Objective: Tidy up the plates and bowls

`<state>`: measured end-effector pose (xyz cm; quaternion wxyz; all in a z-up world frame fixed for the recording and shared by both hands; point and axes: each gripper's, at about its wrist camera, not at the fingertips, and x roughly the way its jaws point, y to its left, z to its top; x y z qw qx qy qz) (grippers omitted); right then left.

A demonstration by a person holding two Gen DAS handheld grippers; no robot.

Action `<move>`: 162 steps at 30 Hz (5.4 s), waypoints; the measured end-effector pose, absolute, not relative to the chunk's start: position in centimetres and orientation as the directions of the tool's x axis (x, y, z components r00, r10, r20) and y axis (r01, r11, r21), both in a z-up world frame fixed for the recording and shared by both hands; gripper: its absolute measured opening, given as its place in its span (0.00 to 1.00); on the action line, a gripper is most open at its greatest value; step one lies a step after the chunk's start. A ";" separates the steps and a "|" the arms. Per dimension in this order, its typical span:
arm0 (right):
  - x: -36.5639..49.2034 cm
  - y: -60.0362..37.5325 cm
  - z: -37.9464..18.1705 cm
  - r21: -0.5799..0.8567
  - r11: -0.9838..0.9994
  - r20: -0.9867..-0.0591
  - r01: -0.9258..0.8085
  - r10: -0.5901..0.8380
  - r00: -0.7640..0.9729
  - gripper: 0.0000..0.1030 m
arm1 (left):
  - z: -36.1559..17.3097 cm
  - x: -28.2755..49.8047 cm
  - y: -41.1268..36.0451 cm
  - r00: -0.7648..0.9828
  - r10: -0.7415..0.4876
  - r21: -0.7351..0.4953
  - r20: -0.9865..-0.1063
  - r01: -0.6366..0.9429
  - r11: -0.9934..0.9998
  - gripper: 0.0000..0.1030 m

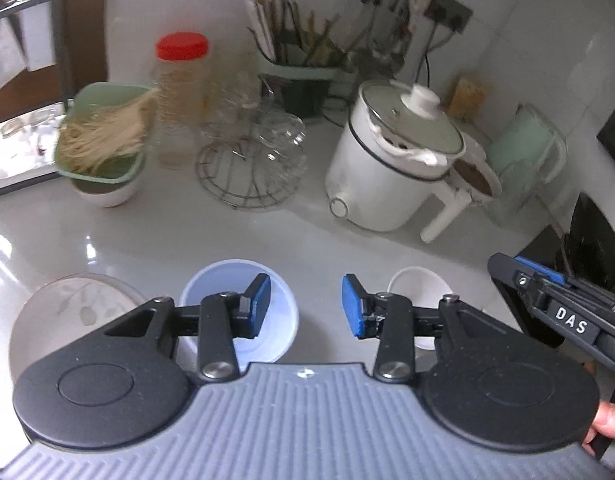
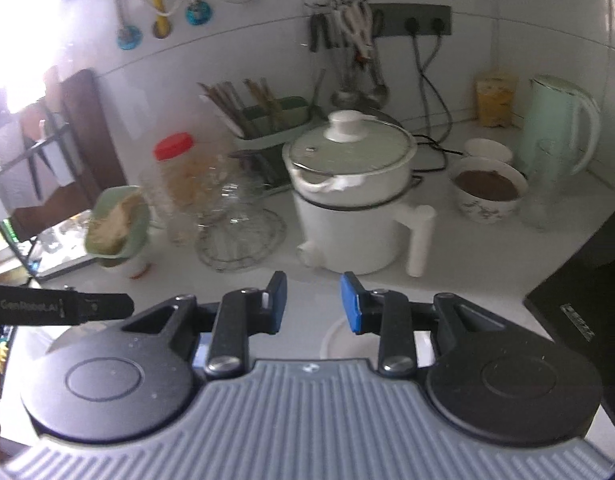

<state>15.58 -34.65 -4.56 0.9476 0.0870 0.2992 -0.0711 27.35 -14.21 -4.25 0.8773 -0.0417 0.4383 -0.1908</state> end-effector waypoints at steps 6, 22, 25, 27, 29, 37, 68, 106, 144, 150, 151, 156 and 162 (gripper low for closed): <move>15.5 -38.0 -6.4 0.108 0.961 -0.603 0.254 -0.140 0.785 0.32 | -6.5 29.6 -18.3 0.493 -0.382 -0.223 -0.782 0.352 0.909 0.46; 18.2 -44.2 -12.6 0.168 0.913 -0.709 0.372 -0.151 0.689 0.32 | -13.5 33.7 -28.7 0.327 -0.433 -0.190 -0.840 0.571 0.799 0.57; 19.1 -44.9 -13.9 0.196 0.907 -0.734 0.373 -0.116 0.669 0.32 | -15.0 34.2 -29.6 0.286 -0.413 -0.188 -0.864 0.579 0.794 0.57; 19.6 -45.3 -14.6 0.216 0.906 -0.748 0.365 -0.086 0.658 0.32 | -15.8 34.4 -29.9 0.258 -0.413 -0.204 -0.874 0.576 0.792 0.57; 20.0 -45.7 -15.0 0.230 0.903 -0.761 0.363 -0.065 0.645 0.32 | -16.4 34.7 -30.0 0.239 -0.410 -0.220 -0.880 0.560 0.799 0.56; 21.2 -46.8 -16.7 0.265 0.893 -0.805 0.363 -0.003 0.594 0.32 | -18.4 35.2 -30.1 0.203 -0.408 -0.277 -0.890 0.471 0.838 0.50; 20.3 -46.7 -15.1 0.340 0.880 -0.798 0.331 0.085 0.596 0.14 | -14.1 35.2 -28.5 0.178 -0.498 -0.376 -0.849 0.460 0.804 0.10; 25.6 -34.2 -7.7 0.354 0.935 -0.744 -0.011 0.289 0.603 0.16 | -6.6 31.8 -11.1 0.527 -0.431 -0.433 -0.733 0.127 0.892 0.11; 30.4 -29.4 -13.7 0.319 0.911 -0.795 -0.262 0.407 0.450 0.45 | -14.1 30.7 -6.8 0.534 -0.204 -0.383 -0.821 -0.248 0.890 0.12; 32.0 -30.3 -15.8 0.394 0.896 -0.798 -0.207 0.445 0.406 0.46 | -14.1 29.8 -7.0 0.520 -0.208 -0.388 -0.828 -0.265 0.883 0.22; 32.2 -30.3 -16.3 0.409 0.892 -0.800 -0.194 0.453 0.393 0.45 | -14.0 29.6 -7.1 0.517 -0.209 -0.387 -0.830 -0.264 0.884 0.24; 32.6 -29.5 -19.0 0.428 0.891 -0.819 -0.151 0.453 0.353 0.45 | -14.0 28.4 -6.9 0.499 -0.206 -0.381 -0.842 -0.278 0.882 0.30; 32.1 -29.4 -19.9 0.470 0.880 -0.816 -0.064 0.461 0.348 0.31 | -13.8 28.1 -6.6 0.489 -0.198 -0.367 -0.849 -0.277 0.888 0.48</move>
